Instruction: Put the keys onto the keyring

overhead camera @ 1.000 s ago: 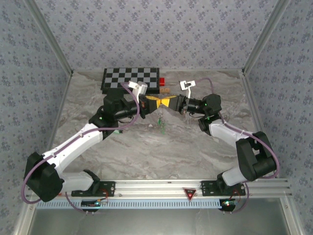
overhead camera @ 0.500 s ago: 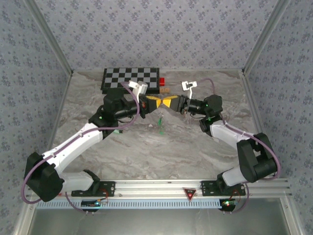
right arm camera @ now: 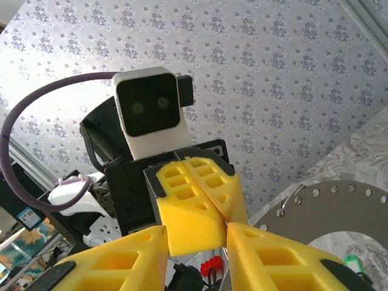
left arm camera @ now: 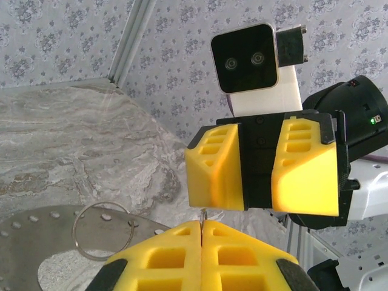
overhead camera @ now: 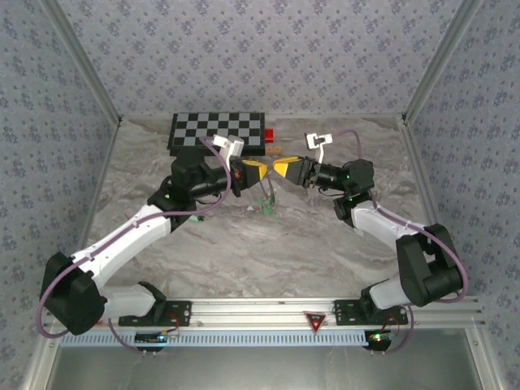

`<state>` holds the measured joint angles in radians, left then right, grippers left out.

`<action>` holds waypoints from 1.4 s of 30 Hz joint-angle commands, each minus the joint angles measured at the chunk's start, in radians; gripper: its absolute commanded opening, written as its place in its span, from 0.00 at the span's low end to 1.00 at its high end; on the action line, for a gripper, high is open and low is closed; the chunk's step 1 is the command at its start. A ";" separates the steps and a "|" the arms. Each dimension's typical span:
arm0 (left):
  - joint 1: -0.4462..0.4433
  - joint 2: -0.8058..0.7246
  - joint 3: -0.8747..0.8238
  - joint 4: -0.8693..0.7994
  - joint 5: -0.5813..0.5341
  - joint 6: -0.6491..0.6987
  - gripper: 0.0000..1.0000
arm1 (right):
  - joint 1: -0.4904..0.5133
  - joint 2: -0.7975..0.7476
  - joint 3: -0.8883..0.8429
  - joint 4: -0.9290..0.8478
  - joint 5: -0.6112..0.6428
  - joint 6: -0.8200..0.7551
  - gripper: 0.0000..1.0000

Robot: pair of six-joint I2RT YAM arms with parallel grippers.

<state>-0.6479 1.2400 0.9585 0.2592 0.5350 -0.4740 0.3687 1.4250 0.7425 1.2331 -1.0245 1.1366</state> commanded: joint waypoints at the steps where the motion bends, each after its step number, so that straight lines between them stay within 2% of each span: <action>1: 0.004 -0.020 0.008 0.079 0.031 -0.012 0.00 | -0.002 0.009 0.008 0.050 0.018 0.020 0.32; 10: 0.002 -0.040 -0.022 0.179 0.064 0.010 0.00 | -0.005 0.014 0.014 0.070 0.026 0.037 0.30; 14: -0.004 -0.045 -0.010 0.162 0.052 0.072 0.00 | -0.005 0.014 0.035 0.082 0.029 0.040 0.27; 24: -0.004 -0.059 0.045 0.143 0.067 0.153 0.00 | -0.006 0.013 0.088 0.097 0.029 0.019 0.27; 34: 0.001 -0.044 0.084 0.138 0.077 0.131 0.00 | 0.013 0.018 0.115 0.059 -0.022 -0.001 0.29; 42: 0.010 -0.032 0.090 0.144 0.072 0.116 0.00 | 0.026 0.023 0.117 0.096 -0.047 0.033 0.29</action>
<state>-0.6449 1.2144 1.0008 0.3485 0.5877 -0.3496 0.3870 1.4410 0.8257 1.2804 -1.0412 1.1561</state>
